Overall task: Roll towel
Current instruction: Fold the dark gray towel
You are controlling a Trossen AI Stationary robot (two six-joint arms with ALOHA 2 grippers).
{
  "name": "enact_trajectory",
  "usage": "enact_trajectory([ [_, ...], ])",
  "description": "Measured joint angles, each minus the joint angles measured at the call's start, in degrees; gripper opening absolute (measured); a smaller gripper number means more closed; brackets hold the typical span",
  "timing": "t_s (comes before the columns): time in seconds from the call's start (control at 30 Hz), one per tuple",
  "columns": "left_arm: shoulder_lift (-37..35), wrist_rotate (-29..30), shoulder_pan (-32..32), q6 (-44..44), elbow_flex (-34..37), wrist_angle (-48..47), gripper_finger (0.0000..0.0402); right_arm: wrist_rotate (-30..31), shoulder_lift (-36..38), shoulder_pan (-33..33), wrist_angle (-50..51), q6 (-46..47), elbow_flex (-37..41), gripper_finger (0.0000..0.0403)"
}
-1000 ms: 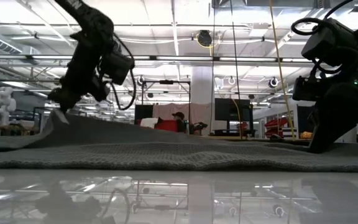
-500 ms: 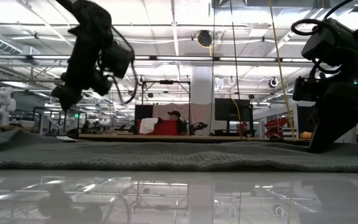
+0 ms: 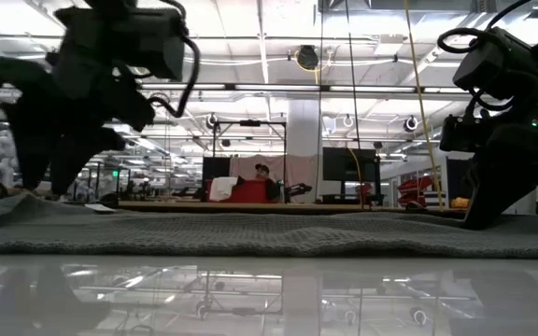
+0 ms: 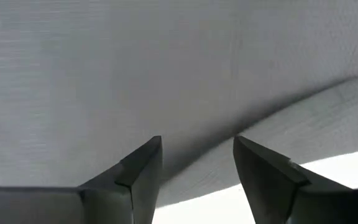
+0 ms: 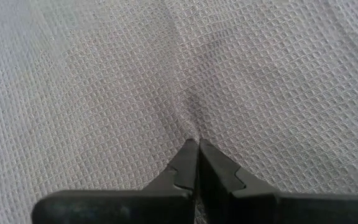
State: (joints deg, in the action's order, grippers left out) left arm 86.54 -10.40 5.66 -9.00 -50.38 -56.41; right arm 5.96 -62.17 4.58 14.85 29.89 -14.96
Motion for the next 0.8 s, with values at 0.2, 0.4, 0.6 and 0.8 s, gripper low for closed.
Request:
enact_trajectory([
  [0.2,0.0,2.0,7.4,-9.9,2.9,3.1,0.0203,0.0,0.0,0.0,0.0,-0.8,0.0,0.0006],
  [0.4,0.0,-1.4,14.4,-14.2,4.7,-2.4,0.0203,0.0,0.0,0.0,0.0,-0.7,0.0,0.0006],
  [0.6,0.0,-6.2,19.4,-19.3,3.8,-13.2,0.0203,0.0,0.0,0.0,0.0,-0.6,0.0,0.0006],
  [0.8,-0.9,-2.8,22.6,-23.3,2.1,-6.5,0.0203,0.1,0.0,0.0,0.0,-0.5,0.0,0.0006],
])
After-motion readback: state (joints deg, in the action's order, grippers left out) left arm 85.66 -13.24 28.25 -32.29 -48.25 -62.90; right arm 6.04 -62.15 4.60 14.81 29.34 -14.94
